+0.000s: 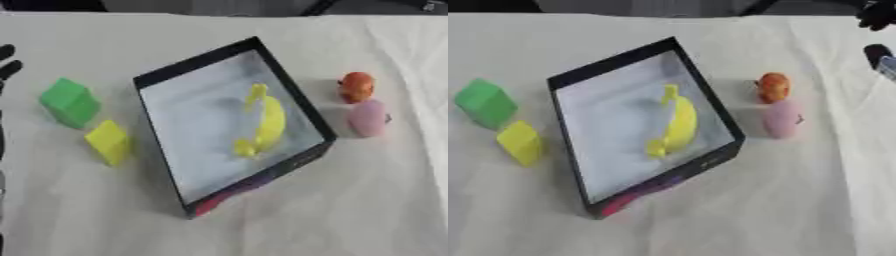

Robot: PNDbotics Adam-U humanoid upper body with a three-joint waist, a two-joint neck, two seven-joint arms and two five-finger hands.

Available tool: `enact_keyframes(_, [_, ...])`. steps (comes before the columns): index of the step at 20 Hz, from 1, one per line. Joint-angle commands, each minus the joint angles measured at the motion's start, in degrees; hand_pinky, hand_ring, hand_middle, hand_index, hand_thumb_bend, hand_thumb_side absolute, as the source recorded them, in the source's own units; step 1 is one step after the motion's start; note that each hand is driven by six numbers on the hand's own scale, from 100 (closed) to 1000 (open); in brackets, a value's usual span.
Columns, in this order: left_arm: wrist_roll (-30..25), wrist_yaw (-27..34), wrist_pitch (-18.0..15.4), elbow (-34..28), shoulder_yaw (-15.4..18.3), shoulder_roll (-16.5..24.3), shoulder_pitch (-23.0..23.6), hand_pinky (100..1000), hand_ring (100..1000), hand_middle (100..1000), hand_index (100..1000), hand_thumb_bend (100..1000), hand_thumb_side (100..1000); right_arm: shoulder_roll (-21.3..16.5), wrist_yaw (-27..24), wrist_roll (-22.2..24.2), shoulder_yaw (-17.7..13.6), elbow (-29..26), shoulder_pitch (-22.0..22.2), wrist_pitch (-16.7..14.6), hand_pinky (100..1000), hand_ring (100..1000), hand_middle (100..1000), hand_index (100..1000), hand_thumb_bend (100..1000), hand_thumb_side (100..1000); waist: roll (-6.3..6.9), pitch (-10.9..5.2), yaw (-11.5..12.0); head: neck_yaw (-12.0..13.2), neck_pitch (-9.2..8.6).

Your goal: Pick up objects on the table and place them in the box.

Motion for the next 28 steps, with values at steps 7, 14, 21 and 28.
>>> enact_keyframes(7, [-0.34, -0.79, 0.12, -1.18, -0.25, 1.38, -0.2, 814, 775, 789, 849, 211, 934, -2.33, 3.16, 5.03, 3.61, 0.97, -3.56, -2.02, 894, 836, 797, 898, 100, 565, -0.59, -2.1, 0.16, 1.06, -0.94])
enact_keyframes(14, [-0.53, -1.17, 0.04, -1.18, -0.35, 1.18, 0.15, 814, 775, 790, 849, 208, 936, 1.39, 4.54, 9.26, 7.54, 4.46, -9.64, -2.1, 896, 841, 808, 912, 100, 600, -0.15, -1.83, -0.02, 1.37, -1.76])
enact_keyframes(21, [-0.67, -1.2, 0.18, -1.18, -0.45, 1.13, 0.2, 814, 775, 790, 848, 209, 936, 4.74, 4.26, 11.88, 9.68, 7.96, -13.57, -2.19, 882, 793, 752, 890, 100, 532, -0.13, -1.92, 0.03, 1.17, -1.91])
enact_keyframes(28, [-0.86, -1.1, 0.31, -1.18, -0.6, 1.09, 0.2, 813, 775, 791, 846, 209, 937, 8.1, 3.27, 15.77, 12.04, 11.11, -16.26, -1.64, 867, 730, 711, 869, 100, 660, -0.1, -1.95, 0.13, 0.96, -1.55])
